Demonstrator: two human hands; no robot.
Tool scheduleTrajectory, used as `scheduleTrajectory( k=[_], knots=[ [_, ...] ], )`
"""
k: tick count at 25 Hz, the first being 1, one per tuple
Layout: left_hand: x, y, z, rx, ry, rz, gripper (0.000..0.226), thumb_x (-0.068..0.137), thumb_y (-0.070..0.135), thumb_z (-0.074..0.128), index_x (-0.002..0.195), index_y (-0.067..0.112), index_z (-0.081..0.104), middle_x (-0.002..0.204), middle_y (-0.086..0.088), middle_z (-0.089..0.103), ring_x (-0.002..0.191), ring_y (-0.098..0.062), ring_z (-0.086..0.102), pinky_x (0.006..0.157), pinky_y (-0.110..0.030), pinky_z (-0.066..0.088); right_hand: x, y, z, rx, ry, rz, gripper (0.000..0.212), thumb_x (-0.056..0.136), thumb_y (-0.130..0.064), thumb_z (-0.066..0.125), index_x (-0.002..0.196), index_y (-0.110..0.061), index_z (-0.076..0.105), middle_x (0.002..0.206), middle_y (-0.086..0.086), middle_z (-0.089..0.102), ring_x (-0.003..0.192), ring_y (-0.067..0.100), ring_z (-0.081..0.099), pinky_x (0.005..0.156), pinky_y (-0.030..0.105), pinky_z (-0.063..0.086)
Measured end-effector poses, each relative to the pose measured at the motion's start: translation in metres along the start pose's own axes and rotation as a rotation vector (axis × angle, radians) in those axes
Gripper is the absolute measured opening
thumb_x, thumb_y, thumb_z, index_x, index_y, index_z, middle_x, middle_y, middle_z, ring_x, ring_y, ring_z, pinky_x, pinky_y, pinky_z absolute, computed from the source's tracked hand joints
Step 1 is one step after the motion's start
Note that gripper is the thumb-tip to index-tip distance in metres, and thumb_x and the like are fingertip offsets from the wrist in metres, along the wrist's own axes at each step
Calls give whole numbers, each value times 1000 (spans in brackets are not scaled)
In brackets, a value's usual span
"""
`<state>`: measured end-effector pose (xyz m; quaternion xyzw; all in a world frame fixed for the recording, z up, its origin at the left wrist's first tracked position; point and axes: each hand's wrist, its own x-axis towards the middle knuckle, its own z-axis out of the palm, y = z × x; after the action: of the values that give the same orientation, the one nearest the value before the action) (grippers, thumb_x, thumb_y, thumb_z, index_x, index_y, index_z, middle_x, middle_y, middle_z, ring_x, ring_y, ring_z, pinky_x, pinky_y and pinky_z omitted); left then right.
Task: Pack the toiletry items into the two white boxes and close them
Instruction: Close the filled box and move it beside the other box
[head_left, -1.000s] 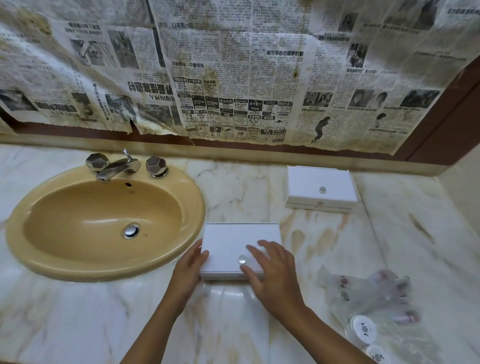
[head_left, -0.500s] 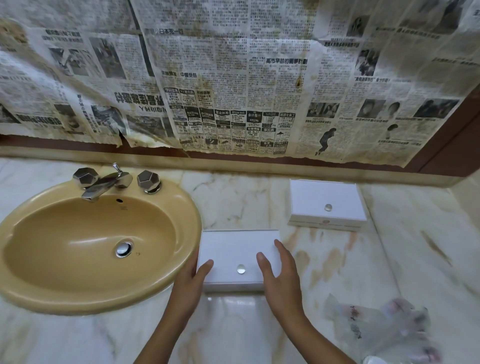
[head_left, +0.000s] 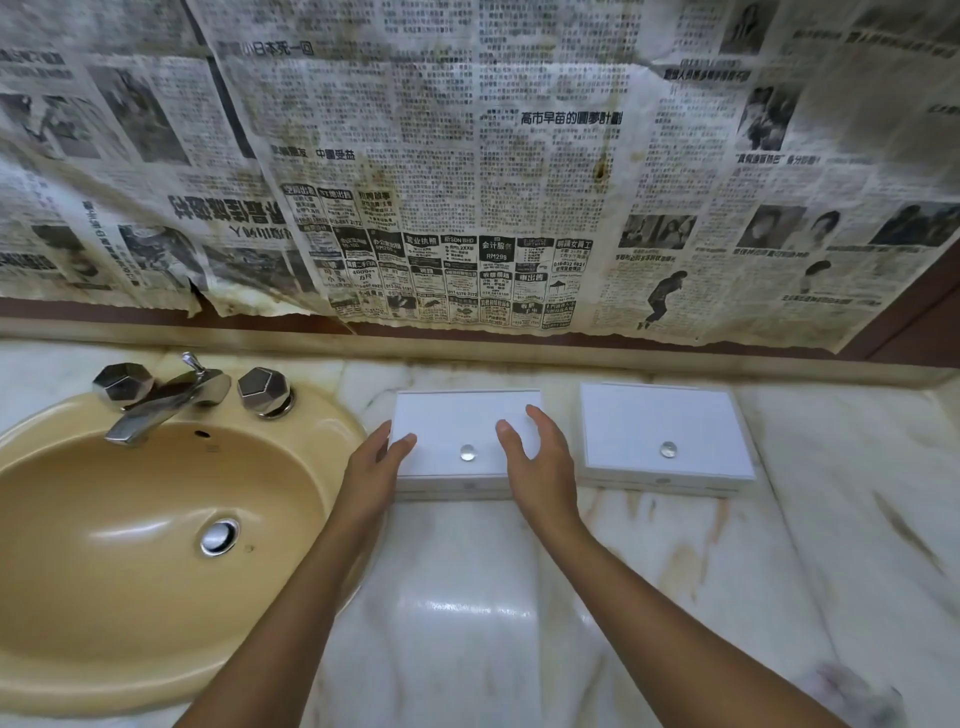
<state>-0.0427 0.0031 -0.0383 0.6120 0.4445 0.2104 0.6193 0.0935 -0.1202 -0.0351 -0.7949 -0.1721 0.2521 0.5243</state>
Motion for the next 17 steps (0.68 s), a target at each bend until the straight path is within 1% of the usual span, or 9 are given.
scheduleTrajectory(
  k=[3, 6, 7, 9, 11, 12, 14, 15, 17],
  knots=[
    [13, -2, -1, 27, 20, -46, 30, 97, 28, 61, 126, 20, 67, 123, 7, 70, 119, -16, 63, 105, -37, 48, 8, 0, 4, 2, 4, -8, 53, 92, -44, 53, 139, -23, 40, 145, -6, 37, 132, 9, 35, 96, 17, 26],
    [15, 1, 1, 31, 18, -66, 24, 101, 20, 57, 124, 23, 64, 125, 6, 67, 117, -13, 62, 93, -23, 48, 11, 1, 4, -6, -9, -13, 52, 93, -43, 52, 139, -22, 40, 146, -6, 36, 133, 9, 34, 97, 17, 25],
    [15, 1, 3, 47, 47, -68, 29, 101, 19, 57, 130, 22, 61, 132, 4, 64, 123, -15, 59, 96, -24, 46, 11, 2, 1, -9, -11, -17, 52, 93, -43, 52, 140, -22, 40, 147, -6, 36, 133, 9, 34, 98, 17, 25],
    [12, 4, 6, 111, 205, -8, 47, 100, 20, 60, 145, 18, 50, 147, -1, 52, 137, -18, 47, 109, -30, 38, 12, 1, -9, -18, 11, -47, 52, 93, -42, 52, 140, -22, 40, 147, -6, 37, 134, 10, 34, 103, 19, 26],
    [10, 16, 21, 131, 316, 140, 50, 99, 17, 60, 147, 20, 48, 150, 1, 50, 136, -12, 46, 114, -30, 34, 16, -1, -28, 14, 82, -76, 51, 93, -40, 53, 139, -21, 42, 144, -5, 41, 133, 12, 35, 108, 25, 28],
    [9, 25, 35, 117, 305, 200, 49, 99, 15, 60, 146, 21, 50, 148, 4, 52, 132, -8, 47, 114, -30, 35, 19, -2, -41, 34, 130, -88, 49, 93, -40, 54, 137, -22, 44, 142, -6, 43, 132, 12, 37, 109, 29, 31],
    [2, 44, 72, 112, 185, 272, 48, 97, 15, 61, 143, 22, 52, 141, 8, 55, 128, -5, 49, 112, -31, 38, 24, -4, -67, 61, 228, -107, 46, 93, -39, 55, 135, -24, 47, 139, -7, 46, 128, 12, 41, 108, 32, 34],
    [-1, 51, 93, 118, 102, 279, 48, 97, 16, 61, 143, 22, 52, 139, 8, 56, 129, -7, 50, 111, -30, 39, 26, -4, -81, 72, 273, -115, 45, 93, -38, 55, 135, -24, 47, 139, -7, 47, 127, 11, 41, 107, 31, 35],
    [-4, 58, 133, 158, -50, 232, 48, 98, 16, 61, 144, 21, 51, 143, 5, 54, 135, -13, 49, 110, -28, 39, 32, -2, -107, 82, 351, -117, 46, 93, -37, 55, 136, -22, 46, 139, -5, 47, 129, 11, 40, 105, 28, 33]
  ],
)
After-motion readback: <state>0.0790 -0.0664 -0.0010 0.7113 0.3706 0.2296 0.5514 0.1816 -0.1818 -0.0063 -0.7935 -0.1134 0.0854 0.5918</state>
